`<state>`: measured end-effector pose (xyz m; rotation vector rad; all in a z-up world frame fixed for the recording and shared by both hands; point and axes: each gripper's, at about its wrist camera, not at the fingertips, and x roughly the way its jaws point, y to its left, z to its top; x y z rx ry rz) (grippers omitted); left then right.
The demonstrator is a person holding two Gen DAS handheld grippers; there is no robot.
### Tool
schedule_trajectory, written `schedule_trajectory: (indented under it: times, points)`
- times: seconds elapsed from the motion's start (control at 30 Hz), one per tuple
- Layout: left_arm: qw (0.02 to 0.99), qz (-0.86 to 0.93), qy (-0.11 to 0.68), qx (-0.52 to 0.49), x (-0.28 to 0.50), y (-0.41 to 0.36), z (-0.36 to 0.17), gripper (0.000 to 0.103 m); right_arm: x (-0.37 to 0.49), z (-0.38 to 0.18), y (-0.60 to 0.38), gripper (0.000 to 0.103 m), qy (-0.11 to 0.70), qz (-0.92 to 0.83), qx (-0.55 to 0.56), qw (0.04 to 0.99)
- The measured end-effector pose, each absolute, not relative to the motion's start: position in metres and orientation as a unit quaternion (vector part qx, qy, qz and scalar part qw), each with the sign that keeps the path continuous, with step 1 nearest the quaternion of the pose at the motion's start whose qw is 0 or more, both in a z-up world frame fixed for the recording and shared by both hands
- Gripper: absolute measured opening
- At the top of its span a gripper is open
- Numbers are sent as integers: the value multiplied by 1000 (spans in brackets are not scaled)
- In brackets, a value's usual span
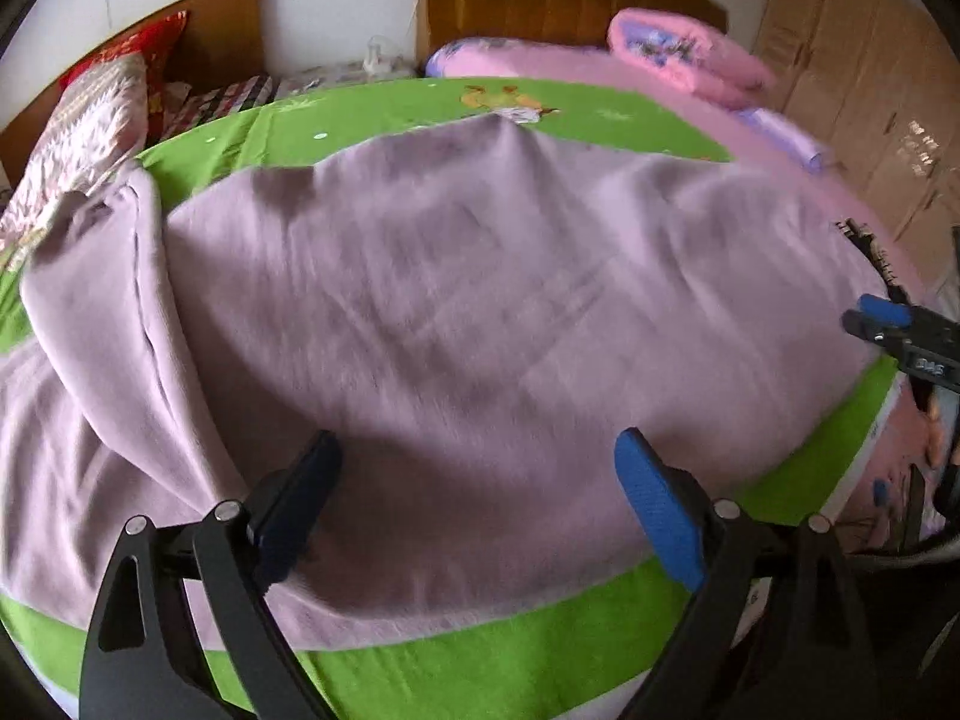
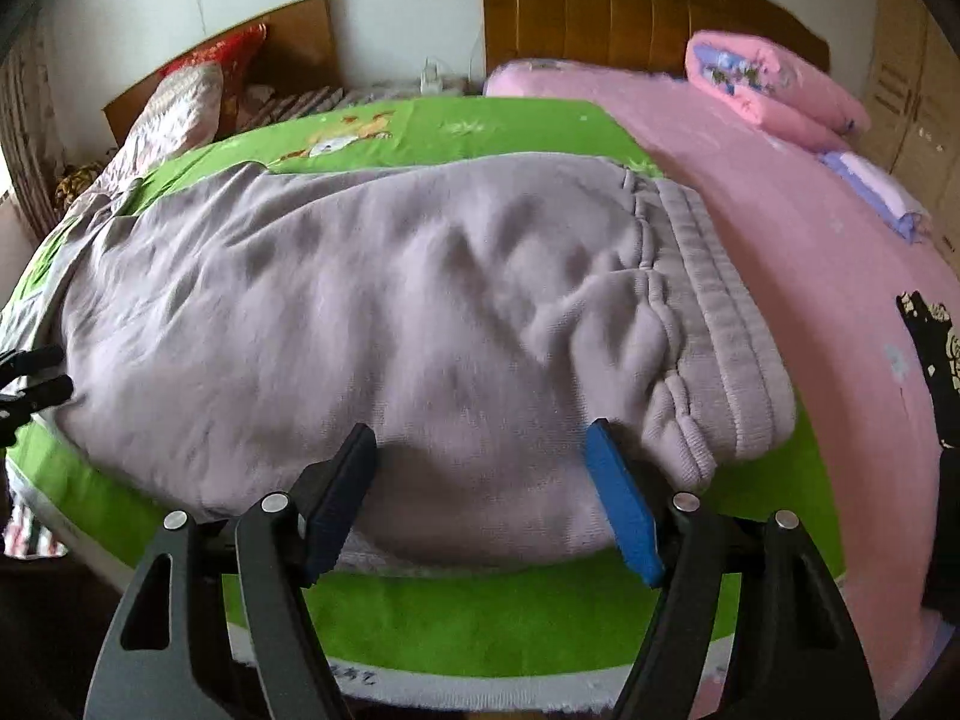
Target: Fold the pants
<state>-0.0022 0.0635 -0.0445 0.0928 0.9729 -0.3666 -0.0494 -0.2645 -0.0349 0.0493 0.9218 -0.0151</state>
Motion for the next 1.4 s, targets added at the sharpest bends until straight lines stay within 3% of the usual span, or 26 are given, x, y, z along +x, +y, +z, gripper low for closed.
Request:
schedule_trajectory:
  times: [0.1,0.13,0.2,0.47,0.57,0.77,0.97,1.07,1.17,1.4]
  points:
    - [864,-253,434,26,21,41,-2,95,-32,-7,-263,71,397,3,9,918]
    - [858,-280,430,29,33,26,10,102,-24,-4,-262,72,391,7,7,920]
    - [836,-331,436,33,62,-7,18,101,1,-2,-255,72,387,18,-3,922]
    - [808,-314,496,57,166,-70,-59,100,48,-51,-241,78,478,32,-39,877]
    - [832,-314,449,92,156,-69,-63,101,31,-51,-256,78,479,49,-19,876]
    - [845,-291,440,91,149,-71,-61,101,-1,-31,-249,79,440,36,-28,897]
    - [850,-292,434,64,168,-68,-68,101,-5,-57,-246,85,462,47,-22,885]
    - [876,-262,403,26,155,-34,-41,98,3,-44,-237,85,480,15,-43,876]
    - [907,-249,340,-28,117,33,0,100,4,-12,-222,85,437,21,-52,898]
    - [940,-28,300,-158,7,248,5,101,46,40,-75,86,348,260,-126,892]
